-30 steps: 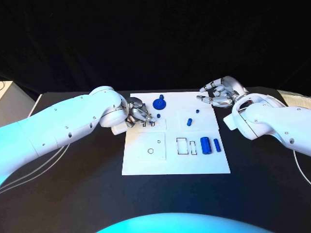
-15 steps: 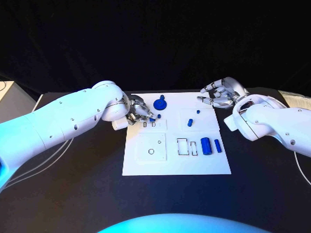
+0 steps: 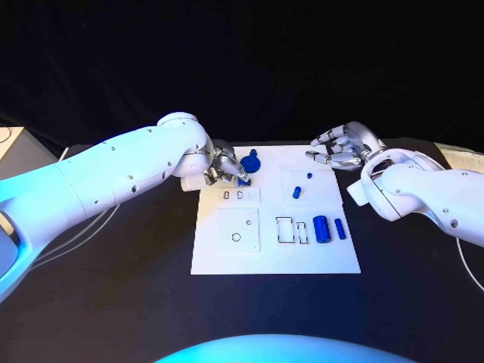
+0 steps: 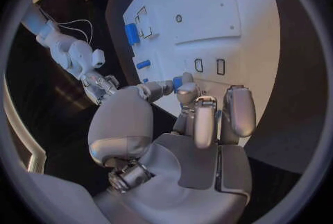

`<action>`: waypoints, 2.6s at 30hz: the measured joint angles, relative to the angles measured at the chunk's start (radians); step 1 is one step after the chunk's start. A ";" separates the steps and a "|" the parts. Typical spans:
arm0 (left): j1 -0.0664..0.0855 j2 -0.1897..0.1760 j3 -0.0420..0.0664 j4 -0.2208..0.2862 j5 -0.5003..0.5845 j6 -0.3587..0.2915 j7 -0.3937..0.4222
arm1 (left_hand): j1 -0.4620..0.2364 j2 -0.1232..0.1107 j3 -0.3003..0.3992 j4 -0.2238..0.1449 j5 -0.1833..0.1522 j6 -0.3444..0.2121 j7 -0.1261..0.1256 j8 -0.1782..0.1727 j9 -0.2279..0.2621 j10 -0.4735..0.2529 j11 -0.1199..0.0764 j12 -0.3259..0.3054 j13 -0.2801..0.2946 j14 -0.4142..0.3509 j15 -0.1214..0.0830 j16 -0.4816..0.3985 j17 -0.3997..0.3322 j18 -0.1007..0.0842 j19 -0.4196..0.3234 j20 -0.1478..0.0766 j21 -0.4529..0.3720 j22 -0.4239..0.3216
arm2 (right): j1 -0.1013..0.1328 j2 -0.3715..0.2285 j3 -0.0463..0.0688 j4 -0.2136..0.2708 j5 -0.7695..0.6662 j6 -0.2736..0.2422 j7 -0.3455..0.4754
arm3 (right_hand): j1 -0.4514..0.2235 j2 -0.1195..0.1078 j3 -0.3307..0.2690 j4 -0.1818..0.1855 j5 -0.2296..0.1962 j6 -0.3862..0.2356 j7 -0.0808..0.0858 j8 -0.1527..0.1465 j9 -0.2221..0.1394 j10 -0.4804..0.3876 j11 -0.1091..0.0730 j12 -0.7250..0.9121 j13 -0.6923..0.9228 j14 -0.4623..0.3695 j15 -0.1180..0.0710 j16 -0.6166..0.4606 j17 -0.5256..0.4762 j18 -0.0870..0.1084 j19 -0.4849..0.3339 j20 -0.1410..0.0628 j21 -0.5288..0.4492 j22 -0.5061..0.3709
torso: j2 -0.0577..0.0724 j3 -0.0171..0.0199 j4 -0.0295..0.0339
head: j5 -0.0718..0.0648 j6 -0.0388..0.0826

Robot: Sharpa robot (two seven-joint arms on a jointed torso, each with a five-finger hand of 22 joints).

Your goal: Assemble the parts on the task board

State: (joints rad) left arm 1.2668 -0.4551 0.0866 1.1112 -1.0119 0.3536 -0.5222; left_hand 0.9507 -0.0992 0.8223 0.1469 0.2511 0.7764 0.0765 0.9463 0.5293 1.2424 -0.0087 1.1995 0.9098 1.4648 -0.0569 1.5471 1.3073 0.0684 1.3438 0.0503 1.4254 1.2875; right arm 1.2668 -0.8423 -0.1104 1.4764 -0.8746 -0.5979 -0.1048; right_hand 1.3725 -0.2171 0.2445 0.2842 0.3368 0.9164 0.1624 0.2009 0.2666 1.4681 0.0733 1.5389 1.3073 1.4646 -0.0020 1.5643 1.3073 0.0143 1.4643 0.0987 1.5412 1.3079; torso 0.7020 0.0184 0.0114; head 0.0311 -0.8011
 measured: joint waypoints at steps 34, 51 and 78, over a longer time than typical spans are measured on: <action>0.018 0.040 -0.074 -0.019 -0.066 0.014 -0.014 | -0.071 0.018 -0.030 -0.030 0.194 0.047 -0.007 -0.035 0.058 0.082 -0.021 0.051 0.083 0.004 -0.018 0.020 0.000 0.000 0.045 -0.016 0.027 0.021 | -0.001 0.006 0.000 -0.005 -0.001 0.000 0.000 | 0.000 0.000 0.000 0.000 0.000 0.000 0.000 0.000 0.000 0.000 0.000 0.000 0.001 0.000 0.000 0.000 0.000 0.000 0.000 0.000 0.000 0.000 | 0.000 -0.0030 0.0020 | 0.004 0.002; 0.017 0.045 -0.081 -0.026 -0.065 0.010 -0.015 | -0.087 0.016 -0.036 -0.036 0.232 0.054 -0.014 -0.035 0.068 0.089 -0.022 0.059 0.096 0.000 -0.022 0.020 0.000 0.000 0.048 -0.020 0.027 0.020 | -0.001 0.006 0.000 -0.004 -0.003 0.002 0.000 | 0.000 0.000 0.000 0.000 0.000 0.000 0.000 0.000 0.000 0.000 0.000 0.000 0.000 0.000 0.000 0.000 0.000 0.000 0.000 0.000 0.000 0.000 | 0.000 -0.0018 0.0023 | 0.005 -0.008; 0.017 0.047 -0.083 -0.034 -0.076 0.029 -0.019 | -0.097 0.011 -0.039 -0.039 0.241 0.064 -0.018 -0.035 0.071 0.093 -0.025 0.059 0.100 0.000 -0.022 0.020 0.000 0.000 0.048 -0.020 0.027 0.020 | -0.001 0.006 0.000 -0.014 0.018 -0.043 0.043 | 0.002 -0.012 0.070 0.000 0.004 -0.029 -0.011 0.035 0.007 -0.297 0.006 -0.510 -0.234 -0.066 -0.008 -0.386 -0.249 0.142 -0.189 -0.008 -0.832 -0.262 | 0.000 -0.0024 0.0018 | 0.005 -0.011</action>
State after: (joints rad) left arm 1.2835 -0.4078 0.0038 1.0768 -1.0883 0.3824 -0.5411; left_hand 0.8535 -0.0884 0.7837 0.1084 0.4925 0.8404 0.0588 0.9113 0.6002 1.3353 -0.0339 1.2583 1.0103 1.4651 -0.0786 1.5675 1.3073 0.0685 1.3919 0.0306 1.4524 1.3077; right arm 1.2656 -0.8360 -0.1104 1.4625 -0.8568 -0.6408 -0.0621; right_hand 1.3740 -0.2294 0.3142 0.2842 0.3406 0.8877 0.1516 0.2361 0.2740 1.1715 0.0790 1.0291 1.0736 1.3983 -0.0104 1.1788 1.0585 0.1560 1.2754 0.0907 0.7097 1.0458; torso 0.7018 0.0160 0.0132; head 0.0361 -0.8122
